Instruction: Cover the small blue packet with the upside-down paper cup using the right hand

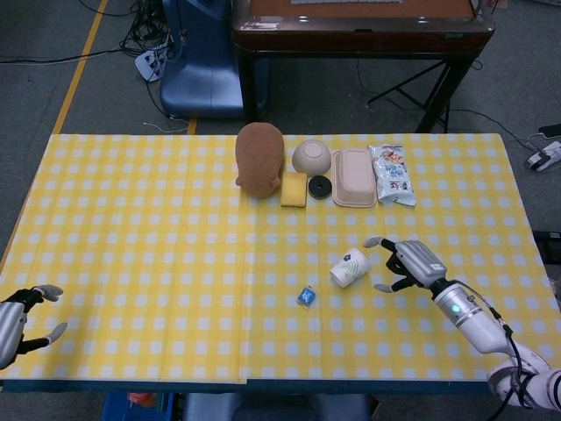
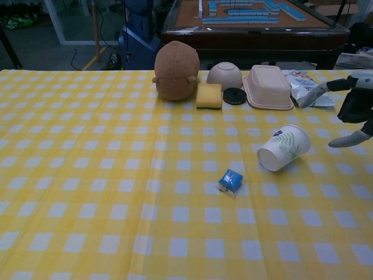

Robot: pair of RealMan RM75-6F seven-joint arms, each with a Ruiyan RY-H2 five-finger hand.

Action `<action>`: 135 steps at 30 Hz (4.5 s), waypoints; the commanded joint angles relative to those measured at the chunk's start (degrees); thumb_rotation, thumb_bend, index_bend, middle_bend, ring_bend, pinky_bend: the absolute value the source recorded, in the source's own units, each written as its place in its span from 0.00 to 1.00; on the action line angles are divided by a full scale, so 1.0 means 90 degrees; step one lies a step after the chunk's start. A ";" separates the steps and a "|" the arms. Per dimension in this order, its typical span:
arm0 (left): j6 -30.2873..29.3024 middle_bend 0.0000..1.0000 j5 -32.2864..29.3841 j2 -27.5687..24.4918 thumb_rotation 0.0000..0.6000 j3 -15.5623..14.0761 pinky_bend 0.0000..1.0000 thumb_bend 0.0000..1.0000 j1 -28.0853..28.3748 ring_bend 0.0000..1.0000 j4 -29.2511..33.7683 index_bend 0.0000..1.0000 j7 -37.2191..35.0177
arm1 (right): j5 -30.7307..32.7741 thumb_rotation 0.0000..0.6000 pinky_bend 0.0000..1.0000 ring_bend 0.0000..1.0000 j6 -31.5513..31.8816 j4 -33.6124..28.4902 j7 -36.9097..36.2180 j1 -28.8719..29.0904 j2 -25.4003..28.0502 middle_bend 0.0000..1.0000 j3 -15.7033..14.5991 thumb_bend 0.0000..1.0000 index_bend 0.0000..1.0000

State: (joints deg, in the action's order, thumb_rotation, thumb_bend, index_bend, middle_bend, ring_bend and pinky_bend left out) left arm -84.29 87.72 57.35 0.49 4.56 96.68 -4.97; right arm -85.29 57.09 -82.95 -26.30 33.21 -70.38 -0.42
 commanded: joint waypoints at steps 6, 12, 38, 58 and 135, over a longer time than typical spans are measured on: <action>-0.0007 0.44 -0.0010 -0.0015 1.00 0.0004 0.59 0.22 -0.0007 0.41 -0.0003 0.45 -0.0039 | 0.1761 1.00 1.00 1.00 0.0441 -0.1663 0.5793 0.0130 -0.0152 1.00 0.0557 0.01 0.36; -0.0032 0.44 -0.0125 -0.0015 1.00 0.0064 0.59 0.22 -0.0020 0.41 -0.0060 0.45 -0.0043 | 0.2233 1.00 1.00 1.00 0.0175 -0.1623 0.6979 0.0546 -0.0550 1.00 0.0656 0.03 0.36; -0.0009 0.44 -0.0238 -0.0006 1.00 0.0126 0.59 0.22 -0.0026 0.41 -0.0127 0.45 -0.0125 | 0.2923 1.00 1.00 1.00 -0.0211 -0.1160 0.8880 0.1368 -0.1346 1.00 0.0323 0.04 0.36; 0.0000 0.44 -0.0262 -0.0040 1.00 0.0137 0.59 0.22 -0.0039 0.41 -0.0149 0.45 -0.0203 | 0.2742 1.00 1.00 1.00 -0.0177 -0.1010 0.7795 0.1367 -0.1432 1.00 0.0440 0.05 0.56; -0.0106 0.44 -0.0166 -0.0103 1.00 0.0131 0.59 0.22 -0.0098 0.41 -0.0128 0.43 -0.0313 | -0.0901 1.00 1.00 1.00 -0.0227 0.1464 -0.3637 0.1057 -0.2053 1.00 -0.0290 0.00 0.24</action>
State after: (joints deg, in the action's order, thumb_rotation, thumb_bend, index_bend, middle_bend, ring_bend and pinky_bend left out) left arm -85.25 86.23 56.42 1.67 3.68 95.53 -7.78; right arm -93.37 54.54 -69.24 -59.55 42.99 -89.39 -2.96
